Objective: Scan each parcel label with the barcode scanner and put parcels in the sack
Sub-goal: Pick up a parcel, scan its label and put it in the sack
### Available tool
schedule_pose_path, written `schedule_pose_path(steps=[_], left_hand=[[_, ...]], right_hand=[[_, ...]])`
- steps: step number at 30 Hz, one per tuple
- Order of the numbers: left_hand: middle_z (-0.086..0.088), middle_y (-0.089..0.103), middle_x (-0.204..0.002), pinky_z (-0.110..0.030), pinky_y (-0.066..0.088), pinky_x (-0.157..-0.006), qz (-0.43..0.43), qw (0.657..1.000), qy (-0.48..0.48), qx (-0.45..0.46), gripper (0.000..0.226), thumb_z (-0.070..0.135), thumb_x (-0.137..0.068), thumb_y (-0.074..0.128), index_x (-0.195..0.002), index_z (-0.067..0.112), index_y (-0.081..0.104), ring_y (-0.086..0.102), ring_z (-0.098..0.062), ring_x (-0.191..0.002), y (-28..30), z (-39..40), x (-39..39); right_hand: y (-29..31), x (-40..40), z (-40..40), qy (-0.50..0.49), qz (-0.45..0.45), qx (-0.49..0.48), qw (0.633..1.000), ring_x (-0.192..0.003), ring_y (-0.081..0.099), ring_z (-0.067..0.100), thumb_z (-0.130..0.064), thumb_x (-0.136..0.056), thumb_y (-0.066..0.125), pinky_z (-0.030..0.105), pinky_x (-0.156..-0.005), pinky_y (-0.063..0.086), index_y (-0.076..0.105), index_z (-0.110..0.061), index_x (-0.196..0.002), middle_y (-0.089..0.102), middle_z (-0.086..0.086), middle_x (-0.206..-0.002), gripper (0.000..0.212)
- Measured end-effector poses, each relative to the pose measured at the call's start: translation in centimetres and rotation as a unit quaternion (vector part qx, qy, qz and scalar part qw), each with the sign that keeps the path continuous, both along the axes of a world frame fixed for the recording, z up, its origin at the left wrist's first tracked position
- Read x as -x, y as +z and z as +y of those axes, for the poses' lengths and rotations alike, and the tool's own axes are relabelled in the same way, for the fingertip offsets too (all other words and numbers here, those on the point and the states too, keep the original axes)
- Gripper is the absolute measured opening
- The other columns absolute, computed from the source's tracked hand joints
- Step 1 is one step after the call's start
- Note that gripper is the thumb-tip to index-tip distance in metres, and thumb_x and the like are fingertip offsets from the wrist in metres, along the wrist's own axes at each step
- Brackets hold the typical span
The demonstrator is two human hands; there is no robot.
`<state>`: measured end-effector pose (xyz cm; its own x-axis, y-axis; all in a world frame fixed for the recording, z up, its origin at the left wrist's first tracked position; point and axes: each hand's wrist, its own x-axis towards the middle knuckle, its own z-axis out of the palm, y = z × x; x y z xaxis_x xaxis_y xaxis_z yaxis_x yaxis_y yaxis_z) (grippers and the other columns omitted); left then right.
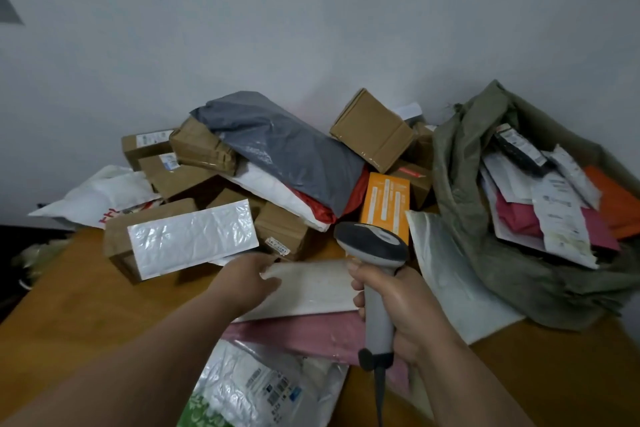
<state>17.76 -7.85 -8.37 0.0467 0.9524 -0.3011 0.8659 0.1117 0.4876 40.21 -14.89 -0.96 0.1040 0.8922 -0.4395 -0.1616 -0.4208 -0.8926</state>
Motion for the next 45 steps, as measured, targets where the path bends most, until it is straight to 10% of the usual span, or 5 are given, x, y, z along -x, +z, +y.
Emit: schedule_pose_path(steps=[9,26,34,38,45], left_hand=[[-0.003,0.036,-0.155,-0.044,0.042,-0.108,0.121,0.984,0.109,-0.066,0.071,0.039,-0.089,0.066,-0.152,0.026,0.036,0.037,-0.026,-0.139,-1.1,0.5,8.8],[-0.001,-0.026,-0.163,-0.050,-0.006,-0.121,0.282,0.945,-0.151,-0.063,0.103,0.024,-0.091,0.062,-0.155,0.033,-0.018,-0.018,-0.029,-0.151,-5.1,7.5,15.4],[-0.005,0.049,-0.141,-0.038,0.050,-0.093,-0.025,0.995,0.012,-0.094,0.037,0.024,-0.101,0.050,-0.138,0.026,0.053,0.055,-0.027,-0.116,-0.9,7.5,15.2],[-0.011,0.073,-0.098,-0.055,0.058,-0.081,-0.399,0.882,0.242,0.068,0.008,0.024,-0.101,0.055,-0.103,0.021,0.063,0.072,-0.034,-0.090,2.4,5.6,14.5],[-0.015,0.076,-0.097,-0.049,0.060,-0.072,-0.576,0.777,0.226,0.111,0.022,0.000,-0.092,0.061,-0.113,0.008,0.061,0.075,-0.035,-0.084,7.0,0.3,11.5]], right_hand=[[-1.4,6.0,2.4,0.064,-0.014,0.006,0.998,-0.067,0.062,0.020,-0.021,-0.079,0.080,0.034,-0.062,0.049,0.072,-0.006,-0.097,0.067,0.009,-0.077,0.025],[-5.5,16.7,7.2,0.017,-0.063,0.037,0.997,-0.067,0.061,0.016,-0.022,-0.081,0.079,0.032,-0.062,0.050,0.071,-0.011,-0.099,0.068,0.002,-0.071,0.023],[-3.8,15.9,5.8,-0.016,-0.043,0.012,0.999,-0.065,0.058,0.018,-0.016,-0.084,0.077,0.032,-0.058,0.048,0.071,-0.012,-0.098,0.065,0.005,-0.072,0.016],[-2.0,14.7,4.5,-0.025,-0.022,0.005,0.999,-0.065,0.058,0.020,-0.015,-0.084,0.076,0.033,-0.057,0.048,0.071,-0.006,-0.099,0.065,0.008,-0.074,0.019],[2.6,12.8,0.3,0.037,-0.021,-0.054,0.998,-0.064,0.058,0.022,-0.014,-0.082,0.077,0.036,-0.060,0.047,0.072,-0.006,-0.083,0.063,0.012,-0.071,0.009]])
